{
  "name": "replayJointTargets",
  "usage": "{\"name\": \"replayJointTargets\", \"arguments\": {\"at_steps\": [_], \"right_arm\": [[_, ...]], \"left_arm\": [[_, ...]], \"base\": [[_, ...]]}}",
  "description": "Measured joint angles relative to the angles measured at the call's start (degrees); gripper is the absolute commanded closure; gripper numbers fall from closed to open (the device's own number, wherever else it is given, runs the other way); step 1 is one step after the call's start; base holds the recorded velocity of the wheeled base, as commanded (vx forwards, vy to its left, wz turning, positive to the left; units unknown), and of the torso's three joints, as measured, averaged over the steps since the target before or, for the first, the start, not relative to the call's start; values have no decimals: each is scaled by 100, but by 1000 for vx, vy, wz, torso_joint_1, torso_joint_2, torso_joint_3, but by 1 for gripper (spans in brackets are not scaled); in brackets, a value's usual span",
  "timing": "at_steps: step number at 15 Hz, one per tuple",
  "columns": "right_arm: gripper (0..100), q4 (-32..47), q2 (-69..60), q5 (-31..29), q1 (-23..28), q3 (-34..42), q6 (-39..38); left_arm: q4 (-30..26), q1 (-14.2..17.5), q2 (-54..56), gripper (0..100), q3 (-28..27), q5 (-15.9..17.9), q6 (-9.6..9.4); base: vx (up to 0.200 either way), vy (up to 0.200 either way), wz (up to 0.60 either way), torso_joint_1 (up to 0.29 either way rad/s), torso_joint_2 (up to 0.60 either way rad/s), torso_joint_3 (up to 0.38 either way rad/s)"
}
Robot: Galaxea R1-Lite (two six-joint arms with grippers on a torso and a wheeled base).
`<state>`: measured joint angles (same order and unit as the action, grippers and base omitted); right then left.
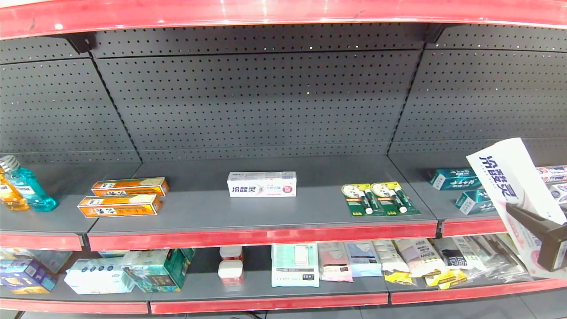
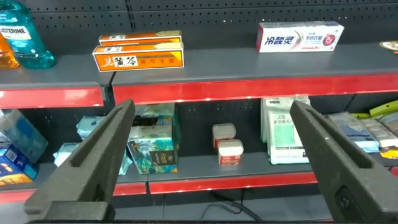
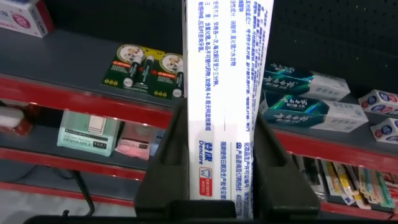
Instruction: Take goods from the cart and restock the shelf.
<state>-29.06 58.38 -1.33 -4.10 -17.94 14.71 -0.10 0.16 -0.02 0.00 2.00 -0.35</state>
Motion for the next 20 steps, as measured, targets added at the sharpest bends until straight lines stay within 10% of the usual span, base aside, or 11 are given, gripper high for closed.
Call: {"name": "replayJointTargets", "arguments": {"at_steps": [14,18,20], "right_arm": [[100,2,-15,55,-1,113,-21],[100,0,-201,95,-11,212,-27],[100,6,-328,71,7,205,-29]], "left_arm": [[7,0,2,0,0,11,-44],[61,0,2,0,-7,366,-299],[59,-2,-88,0,-410,591,-95]], "base": [[86,0,0,1,0,1],[0,0,0,0,0,0],[0,0,0,0,0,0]]}}
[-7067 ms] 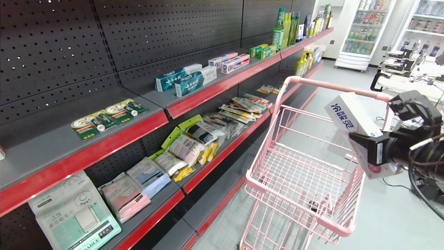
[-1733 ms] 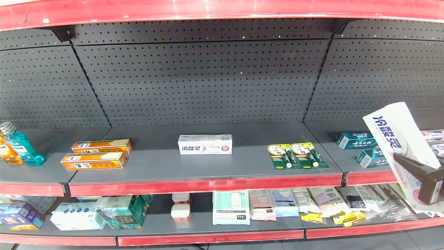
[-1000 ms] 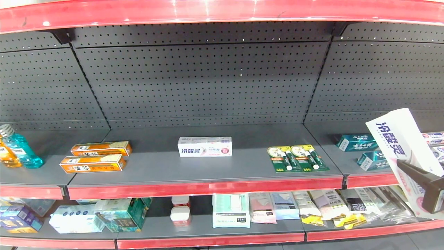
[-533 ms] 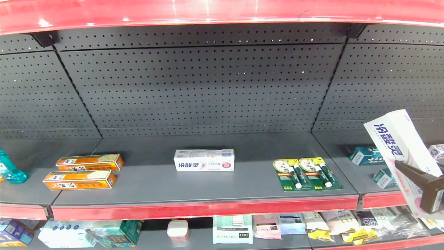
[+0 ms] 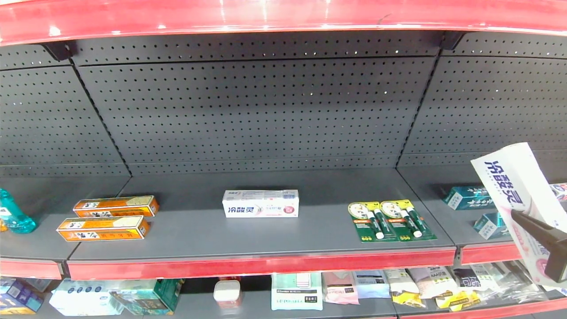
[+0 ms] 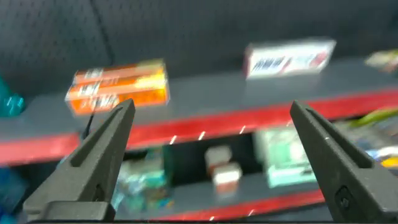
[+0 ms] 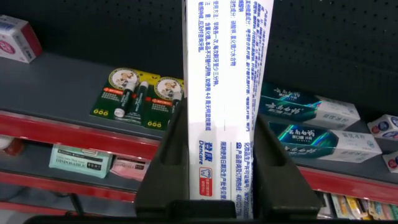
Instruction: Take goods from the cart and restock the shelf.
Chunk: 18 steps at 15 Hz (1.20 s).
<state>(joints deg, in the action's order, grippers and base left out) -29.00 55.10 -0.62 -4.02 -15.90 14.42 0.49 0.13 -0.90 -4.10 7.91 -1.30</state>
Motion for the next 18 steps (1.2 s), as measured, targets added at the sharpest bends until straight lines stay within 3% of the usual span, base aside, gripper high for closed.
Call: {"name": "replayJointTargets", "arguments": {"at_steps": [4,7,9,11,14,18], "right_arm": [[100,7,-100,-6,17,-160,22],[100,71,-329,5,15,-260,24],[100,627,-610,27,9,-260,16],[100,1212,-933,46,-7,-257,-26],[100,1981,-1473,44,-7,-185,-173],[100,2080,-1903,49,9,50,-293]], "left_arm": [[-226,2,-1390,0,-1401,212,863],[-267,20,-2859,0,-1792,-165,1112],[-179,11,-3752,0,-1891,-241,1061],[156,-65,-4520,0,-1933,-252,825],[1057,-178,-5599,0,-1952,-283,652],[2253,-361,-6886,0,-1988,-362,612]], "base": [[0,0,0,0,0,0],[0,0,0,0,0,0],[0,0,0,0,0,0],[0,0,0,0,0,0],[0,0,0,0,0,0],[0,0,0,0,0,0]]}}
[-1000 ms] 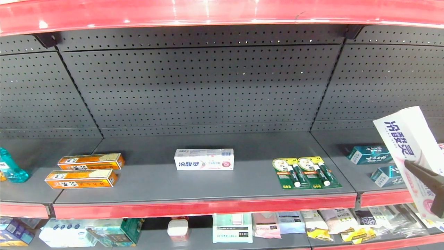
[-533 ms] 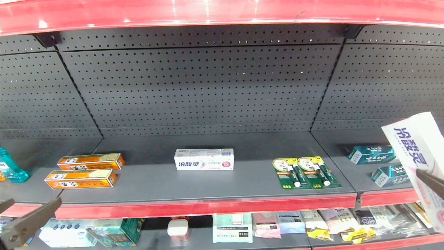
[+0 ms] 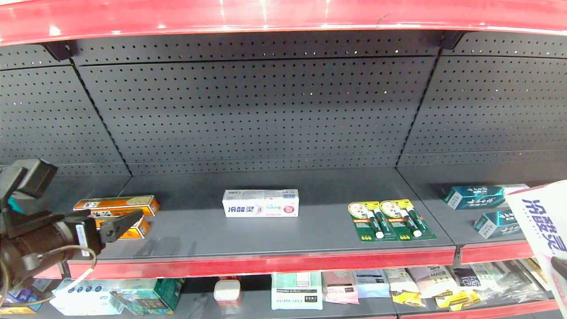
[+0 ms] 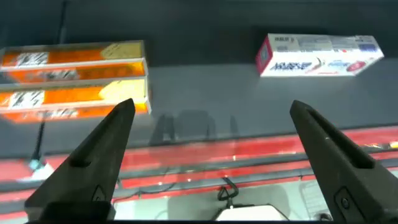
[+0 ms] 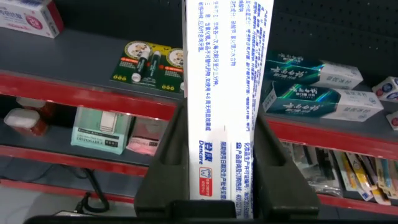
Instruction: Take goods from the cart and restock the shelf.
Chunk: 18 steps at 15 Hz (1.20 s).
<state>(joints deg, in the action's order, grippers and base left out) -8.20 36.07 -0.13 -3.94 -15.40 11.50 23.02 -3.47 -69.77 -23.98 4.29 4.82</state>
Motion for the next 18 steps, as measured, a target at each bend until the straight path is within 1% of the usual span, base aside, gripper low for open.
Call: {"name": "replayJointTargets", "arguments": {"at_steps": [1,3,5,6,7,9,10,12,13,15,17,18], "right_arm": [[100,0,-40,2,-5,0,0],[100,-5,-66,11,-20,-37,0],[100,-2,-72,13,-24,-83,5],[100,-2,-77,13,-27,-117,5],[100,-5,-72,18,-27,-152,7],[100,-2,-68,21,-27,-194,7],[100,-5,-68,21,-28,-201,7],[100,-5,-68,24,-33,-194,7],[100,0,-68,34,-35,-183,7],[100,-2,-72,102,-38,-168,7],[100,-5,-77,106,-35,-155,7],[100,0,-83,106,-33,-144,2]], "left_arm": [[397,-93,-327,0,-9,-6,11],[961,-302,-901,0,-11,-22,35],[1582,-492,-1498,0,-55,-121,115],[1924,-606,-1824,0,-107,-318,218],[2277,-752,-2160,0,-184,-614,383],[2699,-1098,-2756,0,-479,-1122,750],[2721,-1209,-2976,0,-617,-1197,809],[2502,-1373,-3260,0,-833,-1223,892],[2359,-1449,-3351,0,-990,-1254,1002],[2225,-1568,-3500,0,-1232,-1365,1133],[2163,-1645,-3729,0,-1620,-1553,1218],[2148,-1677,-3819,0,-1742,-1570,1231]], "base": [[0,0,0,0,0,0],[0,0,0,0,0,0],[0,0,0,0,0,0],[0,0,0,0,0,0],[0,0,0,0,0,0],[0,0,0,0,0,0],[0,0,0,0,0,0],[0,0,0,0,0,0],[0,0,0,0,0,0],[0,0,0,0,0,0],[0,0,0,0,0,0],[0,0,0,0,0,0]]}}
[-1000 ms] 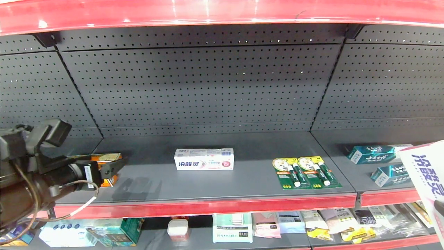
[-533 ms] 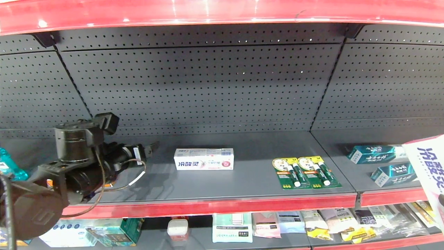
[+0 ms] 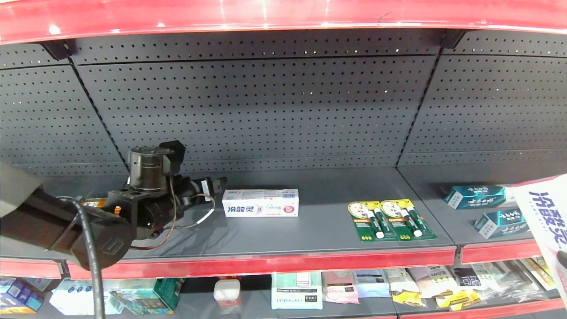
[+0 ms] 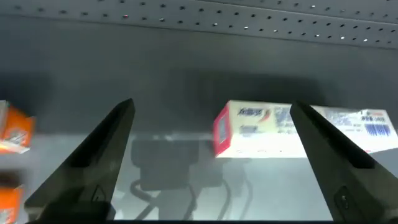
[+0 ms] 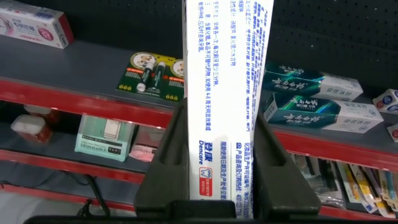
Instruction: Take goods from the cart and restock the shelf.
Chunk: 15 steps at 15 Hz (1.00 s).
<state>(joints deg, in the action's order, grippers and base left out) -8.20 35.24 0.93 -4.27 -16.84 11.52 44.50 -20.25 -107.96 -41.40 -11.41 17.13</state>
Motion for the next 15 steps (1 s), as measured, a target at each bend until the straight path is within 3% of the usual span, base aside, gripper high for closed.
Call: {"name": "replayJointTargets", "arguments": {"at_steps": [5,8,10,15], "right_arm": [[100,-5,-27,-4,-2,30,5],[100,-5,-35,-4,0,61,2],[100,-2,-51,0,0,85,0],[100,-2,-84,2,-5,127,2]], "left_arm": [[-84,-174,-502,0,-595,4,112],[-519,-179,-649,0,-870,26,479],[-733,-172,-747,0,-1124,71,618],[-930,-161,-937,0,-1391,662,558]], "base": [[0,0,0,0,0,0],[0,0,0,0,0,0],[0,0,0,0,0,0],[0,0,0,0,0,0]]}}
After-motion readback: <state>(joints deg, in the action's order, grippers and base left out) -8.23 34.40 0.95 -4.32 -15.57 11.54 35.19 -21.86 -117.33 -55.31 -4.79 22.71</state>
